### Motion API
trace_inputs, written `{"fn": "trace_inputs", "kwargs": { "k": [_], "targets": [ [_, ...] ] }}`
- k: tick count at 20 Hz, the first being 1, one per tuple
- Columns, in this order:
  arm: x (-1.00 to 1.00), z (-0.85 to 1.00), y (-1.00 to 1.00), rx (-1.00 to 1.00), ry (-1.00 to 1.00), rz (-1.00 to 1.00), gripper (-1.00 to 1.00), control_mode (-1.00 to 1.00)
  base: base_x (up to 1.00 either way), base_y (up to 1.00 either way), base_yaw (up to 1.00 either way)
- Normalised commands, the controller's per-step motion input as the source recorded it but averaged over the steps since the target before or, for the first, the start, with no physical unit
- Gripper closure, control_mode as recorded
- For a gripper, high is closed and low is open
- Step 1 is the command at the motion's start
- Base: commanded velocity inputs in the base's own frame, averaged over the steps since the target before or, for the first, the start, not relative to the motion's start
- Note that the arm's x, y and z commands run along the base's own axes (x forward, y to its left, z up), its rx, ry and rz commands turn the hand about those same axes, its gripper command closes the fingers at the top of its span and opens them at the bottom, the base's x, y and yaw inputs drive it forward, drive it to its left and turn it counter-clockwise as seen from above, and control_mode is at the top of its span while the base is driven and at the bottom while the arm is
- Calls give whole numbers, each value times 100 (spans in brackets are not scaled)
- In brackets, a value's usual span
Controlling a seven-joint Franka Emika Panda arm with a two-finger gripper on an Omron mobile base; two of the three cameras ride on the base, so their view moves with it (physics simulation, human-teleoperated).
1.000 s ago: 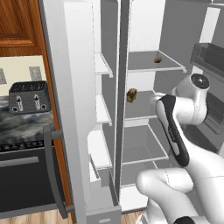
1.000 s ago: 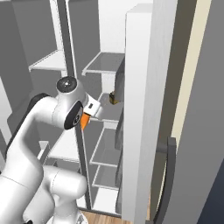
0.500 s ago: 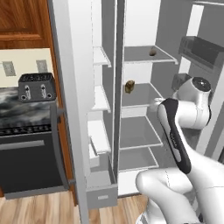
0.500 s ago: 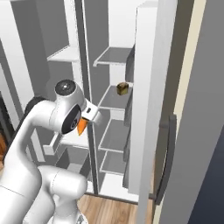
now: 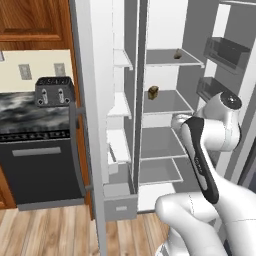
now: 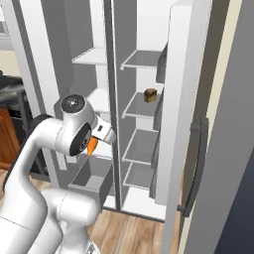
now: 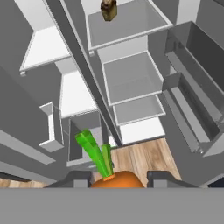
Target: Take the carrot and garlic from the fridge shelf and place them in the freezer drawer to begin freezing them.
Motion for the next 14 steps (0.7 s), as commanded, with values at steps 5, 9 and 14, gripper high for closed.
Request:
{"fn": "trace_inputs", "kwargs": {
  "k": [5, 9, 14],
  "targets": [
    [0, -12, 1, -6, 2, 2, 100, -100, 0, 14, 8],
    [17, -61, 1, -19, 8, 10, 100, -100, 0, 0, 0],
    [78, -75, 0, -8, 16, 19, 100, -100, 0, 0, 0]
  ]
}}
